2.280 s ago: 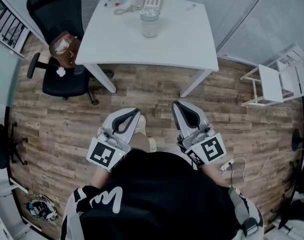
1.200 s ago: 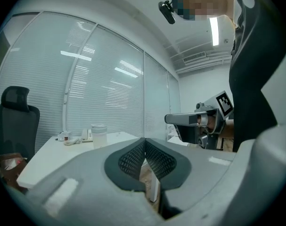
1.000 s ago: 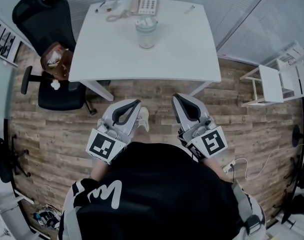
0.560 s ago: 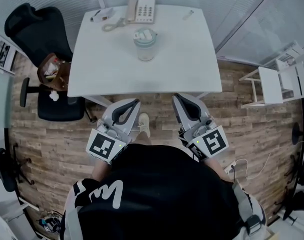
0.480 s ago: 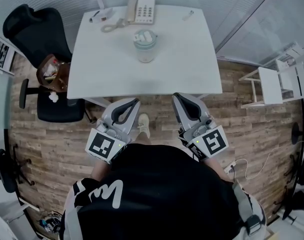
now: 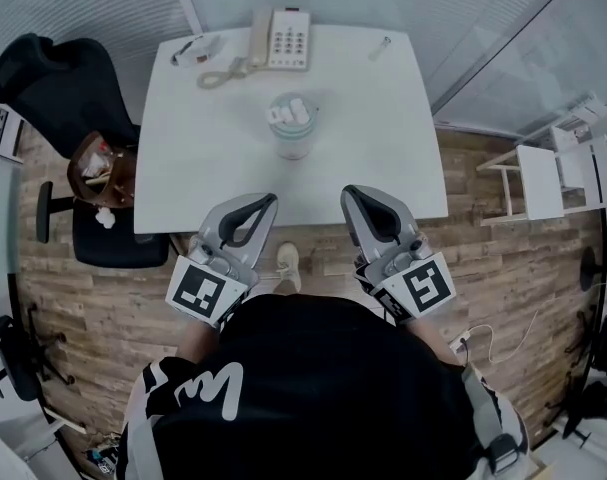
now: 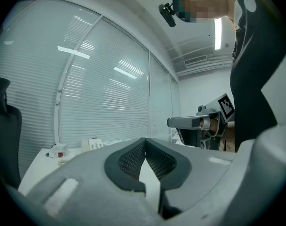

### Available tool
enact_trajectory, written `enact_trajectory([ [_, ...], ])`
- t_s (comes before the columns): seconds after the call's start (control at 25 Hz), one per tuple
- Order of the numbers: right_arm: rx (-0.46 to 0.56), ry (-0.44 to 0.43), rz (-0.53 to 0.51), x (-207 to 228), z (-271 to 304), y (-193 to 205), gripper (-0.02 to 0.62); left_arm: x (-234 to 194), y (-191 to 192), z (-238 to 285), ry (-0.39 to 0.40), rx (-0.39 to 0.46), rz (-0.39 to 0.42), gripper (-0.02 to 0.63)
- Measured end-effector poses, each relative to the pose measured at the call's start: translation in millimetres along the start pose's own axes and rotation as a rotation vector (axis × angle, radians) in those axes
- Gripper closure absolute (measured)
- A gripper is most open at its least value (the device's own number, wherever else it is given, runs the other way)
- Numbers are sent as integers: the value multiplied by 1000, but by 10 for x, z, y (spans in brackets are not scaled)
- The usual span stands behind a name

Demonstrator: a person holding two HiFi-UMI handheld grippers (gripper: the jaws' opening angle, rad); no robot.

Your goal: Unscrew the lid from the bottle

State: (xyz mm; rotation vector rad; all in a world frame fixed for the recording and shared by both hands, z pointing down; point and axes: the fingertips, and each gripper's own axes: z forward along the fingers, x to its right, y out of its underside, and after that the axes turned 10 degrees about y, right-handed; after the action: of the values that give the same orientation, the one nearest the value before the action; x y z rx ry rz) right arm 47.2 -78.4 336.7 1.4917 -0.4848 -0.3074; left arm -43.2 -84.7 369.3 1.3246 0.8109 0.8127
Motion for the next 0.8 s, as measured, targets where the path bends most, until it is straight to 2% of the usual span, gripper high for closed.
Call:
enact_trajectory([
  [0.44,2,17,4,249,708,-18,595,-724,9,253,21,-14,-5,605],
  [0.8,-2,37,-3,364,1031,30,595,-1059,99,404,51,-9,-37,604],
])
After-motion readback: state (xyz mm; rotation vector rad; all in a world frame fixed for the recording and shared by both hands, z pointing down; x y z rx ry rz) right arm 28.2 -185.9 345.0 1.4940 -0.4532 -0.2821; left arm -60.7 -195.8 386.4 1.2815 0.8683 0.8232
